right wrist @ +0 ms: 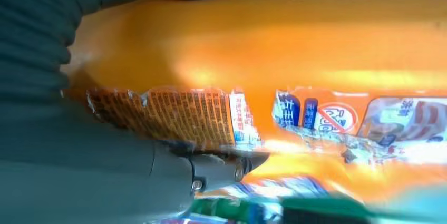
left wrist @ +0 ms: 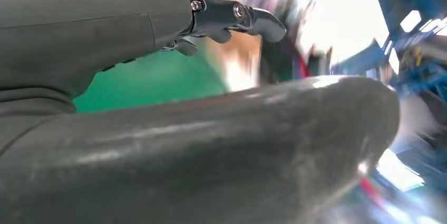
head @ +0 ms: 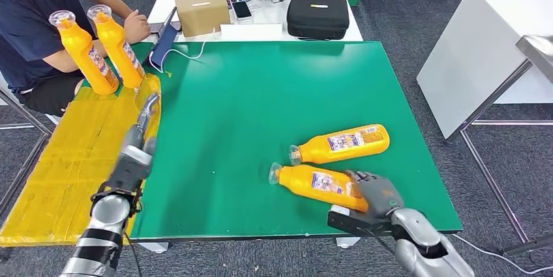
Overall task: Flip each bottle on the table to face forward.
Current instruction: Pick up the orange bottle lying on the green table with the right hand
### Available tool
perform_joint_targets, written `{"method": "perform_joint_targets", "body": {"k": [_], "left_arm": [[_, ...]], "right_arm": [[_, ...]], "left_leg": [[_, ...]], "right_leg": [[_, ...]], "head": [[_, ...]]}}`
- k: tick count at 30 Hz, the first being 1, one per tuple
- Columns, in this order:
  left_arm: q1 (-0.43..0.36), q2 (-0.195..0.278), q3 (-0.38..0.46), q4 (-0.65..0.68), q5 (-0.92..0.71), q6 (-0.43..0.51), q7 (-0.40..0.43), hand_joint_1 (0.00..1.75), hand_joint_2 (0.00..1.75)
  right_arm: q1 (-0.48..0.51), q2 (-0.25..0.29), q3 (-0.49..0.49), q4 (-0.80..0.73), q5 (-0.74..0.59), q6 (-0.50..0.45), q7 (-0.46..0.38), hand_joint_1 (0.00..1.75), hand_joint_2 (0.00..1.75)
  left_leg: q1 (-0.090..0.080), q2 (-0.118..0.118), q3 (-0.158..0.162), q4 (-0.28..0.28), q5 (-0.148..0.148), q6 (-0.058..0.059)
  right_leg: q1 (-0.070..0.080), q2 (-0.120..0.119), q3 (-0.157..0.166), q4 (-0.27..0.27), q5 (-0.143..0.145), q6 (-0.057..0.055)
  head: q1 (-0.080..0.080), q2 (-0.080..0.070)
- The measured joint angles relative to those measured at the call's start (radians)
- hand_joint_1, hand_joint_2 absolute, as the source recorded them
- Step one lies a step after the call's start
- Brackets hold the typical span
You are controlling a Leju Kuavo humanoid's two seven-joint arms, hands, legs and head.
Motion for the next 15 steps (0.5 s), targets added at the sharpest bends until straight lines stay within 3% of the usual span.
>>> {"method": "perform_joint_targets", "body": {"k": [3, 7, 12, 15], "left_arm": [[0.043, -0.017, 0.054, -0.033, 0.274, -0.205, 0.051, 0.0, 0.0], [0.074, -0.034, 0.097, -0.055, 0.325, -0.251, 0.068, 0.0, 1.75], [0.108, -0.053, 0.116, -0.075, 0.589, -0.411, 0.165, 0.0, 1.75], [0.134, -0.074, 0.102, -0.099, 0.724, -0.465, 0.207, 0.0, 1.75]], "right_arm": [[0.038, 0.091, -0.035, -0.077, -0.122, -0.04, -0.075, 1.75, 1.75], [0.059, 0.161, -0.071, -0.162, -0.172, -0.034, -0.095, 1.75, 1.75], [0.075, 0.233, -0.122, -0.256, -0.355, -0.054, -0.239, 1.75, 1.75], [0.049, 0.291, -0.124, -0.31, -0.434, -0.054, -0.247, 1.75, 1.75]], "left_leg": [[0.0, -0.001, -0.01, 0.001, 0.01, -0.003], [0.002, -0.015, -0.019, 0.0, 0.016, -0.003], [0.001, -0.018, -0.025, 0.0, 0.015, -0.004], [0.001, -0.018, -0.026, 0.0, 0.015, -0.004]], "right_leg": [[0.0, 0.0, -0.013, 0.002, 0.012, 0.001], [0.002, -0.013, -0.02, 0.003, 0.013, -0.002], [0.001, -0.015, -0.023, 0.003, 0.013, -0.002], [0.001, -0.015, -0.026, 0.003, 0.013, -0.002]], "head": [[-0.002, 0.0], [-0.001, 0.0], [-0.001, 0.0], [-0.001, 0.0]]}}
